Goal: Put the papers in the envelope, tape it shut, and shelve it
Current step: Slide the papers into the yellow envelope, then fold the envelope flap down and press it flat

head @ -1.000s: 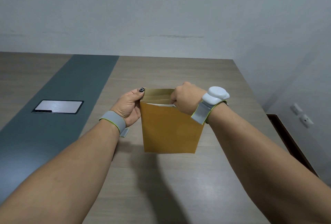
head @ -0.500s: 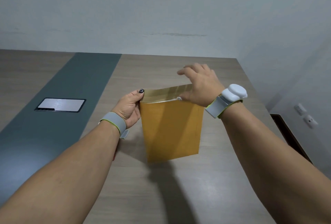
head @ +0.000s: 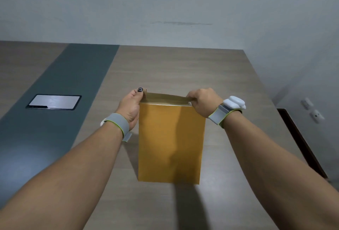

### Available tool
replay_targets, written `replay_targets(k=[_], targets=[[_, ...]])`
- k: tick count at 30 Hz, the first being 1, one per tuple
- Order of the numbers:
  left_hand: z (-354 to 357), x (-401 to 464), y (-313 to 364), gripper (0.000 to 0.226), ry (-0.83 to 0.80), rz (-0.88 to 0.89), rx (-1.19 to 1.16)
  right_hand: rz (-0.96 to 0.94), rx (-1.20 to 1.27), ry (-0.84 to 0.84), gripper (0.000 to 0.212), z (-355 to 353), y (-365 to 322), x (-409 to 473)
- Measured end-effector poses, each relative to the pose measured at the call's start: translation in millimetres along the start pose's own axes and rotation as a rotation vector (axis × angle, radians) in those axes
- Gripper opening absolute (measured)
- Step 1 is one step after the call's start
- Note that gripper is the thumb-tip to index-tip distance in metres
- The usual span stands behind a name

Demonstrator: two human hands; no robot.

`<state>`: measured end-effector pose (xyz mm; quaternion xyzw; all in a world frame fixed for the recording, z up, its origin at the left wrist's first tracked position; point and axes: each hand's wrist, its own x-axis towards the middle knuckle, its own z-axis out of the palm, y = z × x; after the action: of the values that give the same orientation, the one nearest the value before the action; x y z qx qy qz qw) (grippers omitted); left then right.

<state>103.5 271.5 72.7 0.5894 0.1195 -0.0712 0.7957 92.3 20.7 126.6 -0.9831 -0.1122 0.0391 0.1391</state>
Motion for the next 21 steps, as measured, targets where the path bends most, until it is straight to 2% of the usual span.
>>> replay_targets(k=[4,12,21], targets=[[-11.3,6.8,-20.6,0.043,-0.003,-0.064,0.147,0.015,0.035,-0.058,0.032,30.1,6.1,4.0],[-34.1,15.9,-72.7,0.016,0.06,-0.097,0.345,-0.045,0.061,-0.061,0.033,98.1,19.3,4.5],[-52.1,32.8,-133.1,0.008,0.019,-0.157,0.65,0.002,0.073,-0.209,0.042,183.3,39.5,12.3]])
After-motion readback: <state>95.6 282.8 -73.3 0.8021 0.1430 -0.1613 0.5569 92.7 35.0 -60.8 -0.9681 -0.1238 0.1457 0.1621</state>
